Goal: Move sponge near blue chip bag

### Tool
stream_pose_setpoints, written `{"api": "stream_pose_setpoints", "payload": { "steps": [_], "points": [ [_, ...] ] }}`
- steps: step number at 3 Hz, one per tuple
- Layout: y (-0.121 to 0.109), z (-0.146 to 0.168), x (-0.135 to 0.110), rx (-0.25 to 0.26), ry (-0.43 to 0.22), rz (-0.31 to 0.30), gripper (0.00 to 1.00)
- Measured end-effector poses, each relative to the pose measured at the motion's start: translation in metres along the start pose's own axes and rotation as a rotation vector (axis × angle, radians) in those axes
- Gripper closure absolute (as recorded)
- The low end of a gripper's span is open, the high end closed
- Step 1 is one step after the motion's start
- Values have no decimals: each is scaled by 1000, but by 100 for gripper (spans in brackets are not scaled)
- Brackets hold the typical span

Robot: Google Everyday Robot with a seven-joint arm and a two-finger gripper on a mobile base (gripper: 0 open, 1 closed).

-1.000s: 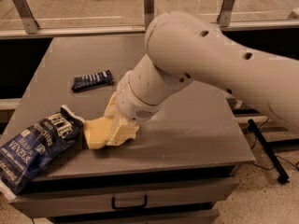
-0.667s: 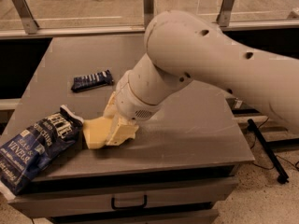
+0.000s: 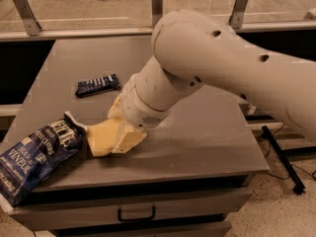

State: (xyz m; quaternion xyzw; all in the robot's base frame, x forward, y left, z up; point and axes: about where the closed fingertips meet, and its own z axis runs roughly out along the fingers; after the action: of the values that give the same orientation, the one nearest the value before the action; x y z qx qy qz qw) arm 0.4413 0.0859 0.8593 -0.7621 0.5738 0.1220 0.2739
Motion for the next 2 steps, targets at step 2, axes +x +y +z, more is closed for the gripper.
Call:
{"api": "stream_pose_setpoints", "payload": {
  "steps": [2],
  "points": [
    [-4,-11,3,0,-1,12,0]
  ]
}}
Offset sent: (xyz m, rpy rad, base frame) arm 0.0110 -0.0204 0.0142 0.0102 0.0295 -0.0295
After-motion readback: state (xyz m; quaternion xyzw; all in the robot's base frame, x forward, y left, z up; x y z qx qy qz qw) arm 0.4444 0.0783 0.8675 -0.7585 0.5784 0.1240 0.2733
